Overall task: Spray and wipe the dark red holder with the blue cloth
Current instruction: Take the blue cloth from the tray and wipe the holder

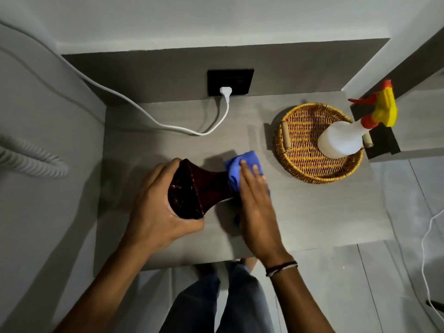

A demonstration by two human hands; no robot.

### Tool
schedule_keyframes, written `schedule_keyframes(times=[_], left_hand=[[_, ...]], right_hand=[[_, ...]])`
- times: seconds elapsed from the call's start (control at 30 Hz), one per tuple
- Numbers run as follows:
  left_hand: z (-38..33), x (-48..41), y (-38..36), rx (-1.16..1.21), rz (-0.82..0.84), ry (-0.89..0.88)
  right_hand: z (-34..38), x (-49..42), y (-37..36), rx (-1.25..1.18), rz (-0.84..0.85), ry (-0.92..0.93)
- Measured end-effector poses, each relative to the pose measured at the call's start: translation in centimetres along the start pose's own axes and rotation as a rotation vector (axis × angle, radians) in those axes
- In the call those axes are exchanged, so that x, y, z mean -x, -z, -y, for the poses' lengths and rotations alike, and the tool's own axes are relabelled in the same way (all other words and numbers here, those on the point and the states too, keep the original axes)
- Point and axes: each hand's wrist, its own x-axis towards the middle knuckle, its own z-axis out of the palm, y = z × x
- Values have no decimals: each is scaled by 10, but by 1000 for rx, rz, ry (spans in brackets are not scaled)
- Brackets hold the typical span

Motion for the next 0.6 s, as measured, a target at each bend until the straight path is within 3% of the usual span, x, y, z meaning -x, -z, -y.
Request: schedule_keyframes(times=[0.07, 0.1, 0.2, 0.3, 0.4, 0.47, 0.6], left_hand=[[0, -1, 1, -24, 2, -9], [1, 0, 1, -28, -3, -3], [9, 3, 3, 75, 1, 69], [12, 8, 2, 85, 13, 84], [8, 9, 1, 10, 26, 95], [6, 6, 1, 9, 43, 97], [-2, -6, 6, 192, -28, 154]], right_hand=[[6, 0, -1, -76, -31, -91], [19, 2, -6, -156, -50, -52], [64, 19, -27, -294, -5, 231], [52, 22, -25, -156, -9, 369], [-1, 7, 1, 71, -20, 109], [-29, -5, 18, 97, -10, -43], [-53, -18, 38, -334, -219, -351]])
